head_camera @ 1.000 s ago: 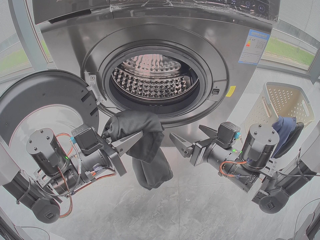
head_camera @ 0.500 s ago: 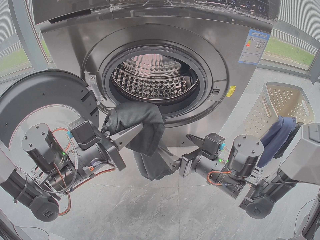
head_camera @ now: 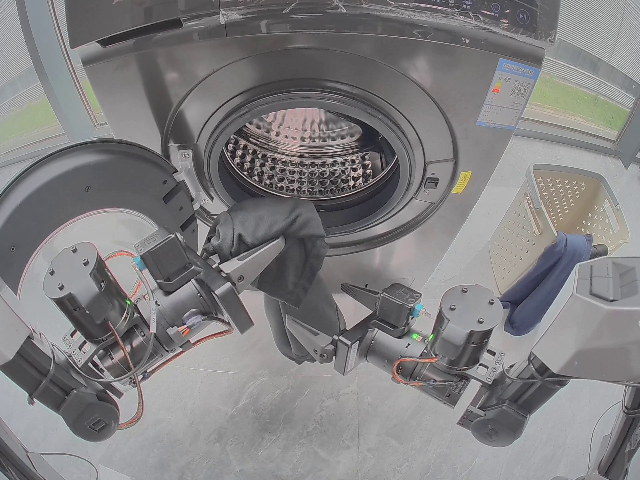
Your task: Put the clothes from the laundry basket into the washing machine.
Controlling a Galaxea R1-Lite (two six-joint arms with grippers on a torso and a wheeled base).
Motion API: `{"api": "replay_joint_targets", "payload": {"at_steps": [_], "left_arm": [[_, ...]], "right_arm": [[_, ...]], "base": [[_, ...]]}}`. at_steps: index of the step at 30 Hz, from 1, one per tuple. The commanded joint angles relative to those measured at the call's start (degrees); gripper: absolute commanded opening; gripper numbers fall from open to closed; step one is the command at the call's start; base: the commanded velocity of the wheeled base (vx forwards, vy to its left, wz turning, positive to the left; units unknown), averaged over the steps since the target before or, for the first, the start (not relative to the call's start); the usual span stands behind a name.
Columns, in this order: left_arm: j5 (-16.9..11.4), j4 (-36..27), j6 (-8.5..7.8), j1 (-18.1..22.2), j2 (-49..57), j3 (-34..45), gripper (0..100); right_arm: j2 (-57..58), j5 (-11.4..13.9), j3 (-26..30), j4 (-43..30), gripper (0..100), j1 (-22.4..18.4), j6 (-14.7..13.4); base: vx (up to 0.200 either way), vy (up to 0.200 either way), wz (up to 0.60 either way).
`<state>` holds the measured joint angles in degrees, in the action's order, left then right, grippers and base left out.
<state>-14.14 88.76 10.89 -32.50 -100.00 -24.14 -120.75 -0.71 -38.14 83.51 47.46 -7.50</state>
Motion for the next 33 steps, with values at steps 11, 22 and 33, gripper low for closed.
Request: {"api": "replay_joint_targets", "payload": {"at_steps": [11,22,33], "left_arm": [[0.08,0.10,-0.08,-0.11,0.33,-0.03,0],[0.08,0.10,-0.08,-0.02,0.24,-0.03,0],[0.17,0.01,-0.16,0.51,-0.28,-0.03,0]], "right_arm": [[-11.70,0.09,-11.51,-0.10,100,-2.11,1.34],[-13.29,-0.17,-12.83,0.08,0,-4.04,1.34],[-10.03,-0.35,-8.88,0.61,0,-4.39,1.34]], "base": [[0.000,0.000,0.00],[0.000,0.000,0.00],[0.000,0.000,0.00]]}}
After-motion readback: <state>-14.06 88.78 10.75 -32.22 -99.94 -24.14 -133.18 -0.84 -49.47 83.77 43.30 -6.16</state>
